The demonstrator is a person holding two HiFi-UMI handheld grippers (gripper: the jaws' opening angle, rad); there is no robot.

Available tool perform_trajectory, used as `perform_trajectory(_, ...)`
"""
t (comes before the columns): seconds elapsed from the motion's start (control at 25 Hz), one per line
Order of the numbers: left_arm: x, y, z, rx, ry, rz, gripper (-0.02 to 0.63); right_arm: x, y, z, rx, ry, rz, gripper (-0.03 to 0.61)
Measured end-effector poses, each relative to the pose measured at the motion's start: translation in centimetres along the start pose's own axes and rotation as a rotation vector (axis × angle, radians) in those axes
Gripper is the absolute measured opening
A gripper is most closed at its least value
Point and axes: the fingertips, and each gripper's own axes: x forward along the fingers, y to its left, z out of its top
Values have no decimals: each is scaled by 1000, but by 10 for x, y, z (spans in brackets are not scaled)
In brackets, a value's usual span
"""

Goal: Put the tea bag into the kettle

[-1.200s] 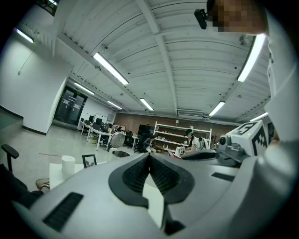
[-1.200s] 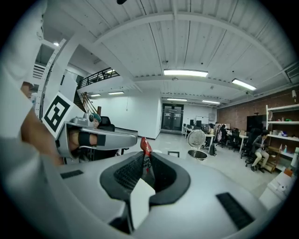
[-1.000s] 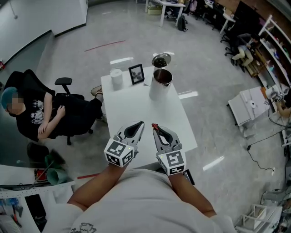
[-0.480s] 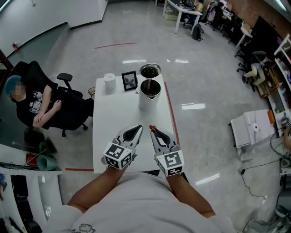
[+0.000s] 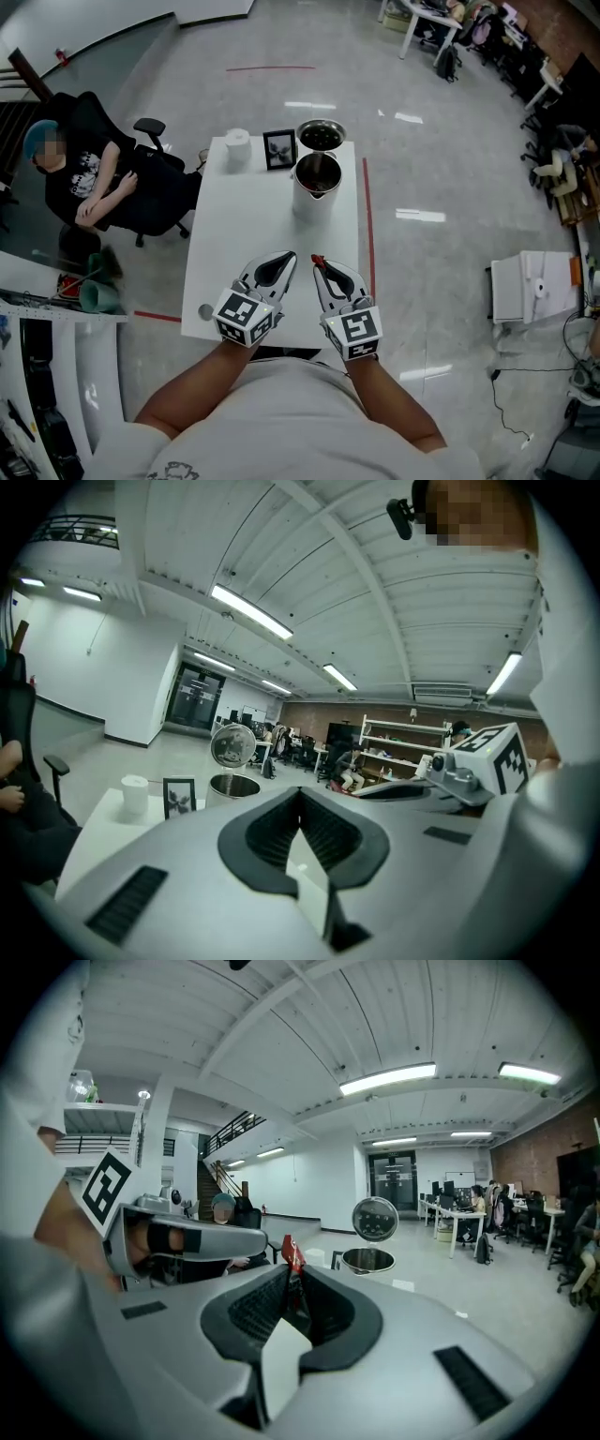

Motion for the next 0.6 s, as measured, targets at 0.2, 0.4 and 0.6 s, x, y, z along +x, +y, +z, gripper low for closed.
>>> perform_trajectory(0.2, 14, 14, -8, -24, 22, -1, 11, 17, -6, -4, 12, 22, 4, 48)
perform_trajectory(0.4, 27, 22, -8, -34, 24, -12, 11, 30, -16, -1, -17, 28, -15, 48)
perform_trajectory(0.6, 40, 39, -10, -64, 40, -25, 11, 49, -26, 3, -22, 33, -33, 48)
